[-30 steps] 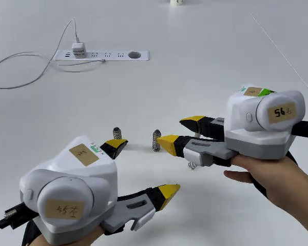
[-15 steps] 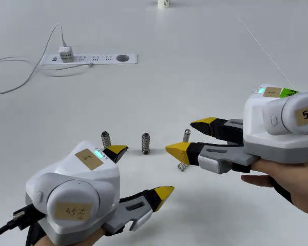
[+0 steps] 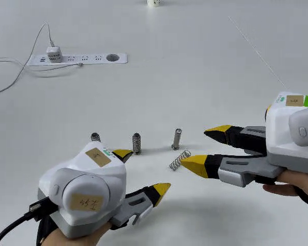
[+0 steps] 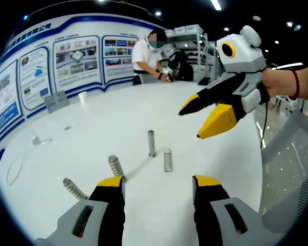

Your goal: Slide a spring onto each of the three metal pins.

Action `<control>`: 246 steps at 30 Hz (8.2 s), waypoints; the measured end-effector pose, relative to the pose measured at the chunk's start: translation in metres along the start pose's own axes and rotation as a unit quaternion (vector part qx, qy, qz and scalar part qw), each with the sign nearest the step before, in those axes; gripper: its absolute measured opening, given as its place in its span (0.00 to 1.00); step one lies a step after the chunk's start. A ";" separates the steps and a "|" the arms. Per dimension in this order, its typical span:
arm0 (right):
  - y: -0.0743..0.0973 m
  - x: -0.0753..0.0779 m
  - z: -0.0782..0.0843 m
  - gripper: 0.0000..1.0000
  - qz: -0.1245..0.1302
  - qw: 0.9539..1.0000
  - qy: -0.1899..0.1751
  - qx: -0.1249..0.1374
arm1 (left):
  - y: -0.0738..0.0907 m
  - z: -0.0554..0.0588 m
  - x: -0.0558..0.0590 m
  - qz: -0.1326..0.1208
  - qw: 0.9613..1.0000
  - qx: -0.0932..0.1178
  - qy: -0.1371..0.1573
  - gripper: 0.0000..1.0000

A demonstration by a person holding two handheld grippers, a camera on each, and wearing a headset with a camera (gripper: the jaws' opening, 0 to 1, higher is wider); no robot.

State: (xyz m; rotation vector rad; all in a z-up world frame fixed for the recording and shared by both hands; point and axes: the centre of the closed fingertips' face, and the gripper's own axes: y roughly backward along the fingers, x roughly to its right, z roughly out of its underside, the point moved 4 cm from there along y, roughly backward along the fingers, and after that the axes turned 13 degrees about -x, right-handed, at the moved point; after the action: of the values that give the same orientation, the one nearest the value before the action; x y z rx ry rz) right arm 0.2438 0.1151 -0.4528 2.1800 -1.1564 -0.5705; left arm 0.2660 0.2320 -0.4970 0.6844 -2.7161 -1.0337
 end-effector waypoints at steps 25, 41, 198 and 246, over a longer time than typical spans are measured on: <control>0.006 0.009 0.022 0.49 0.005 1.000 -0.026 -0.005 | -0.045 -0.009 0.008 0.028 0.999 -0.023 -0.001 0.33; 0.005 0.010 0.028 0.48 0.006 0.999 -0.044 0.002 | -0.064 -0.010 0.011 0.049 0.998 -0.040 0.001 0.22; -0.004 0.021 -0.047 0.11 -0.018 0.981 -0.143 0.127 | 0.046 -0.007 -0.023 -0.059 0.995 0.057 0.051 0.57; -0.042 0.035 -0.037 0.11 0.072 0.993 -0.050 0.081 | 0.067 0.015 -0.056 -0.084 0.987 0.063 0.123 0.96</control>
State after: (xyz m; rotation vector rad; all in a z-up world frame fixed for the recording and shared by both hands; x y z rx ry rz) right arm 0.3101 0.1151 -0.4576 2.2006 -1.4451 -0.5438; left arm 0.2873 0.3112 -0.4626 1.0056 -2.5587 -0.7555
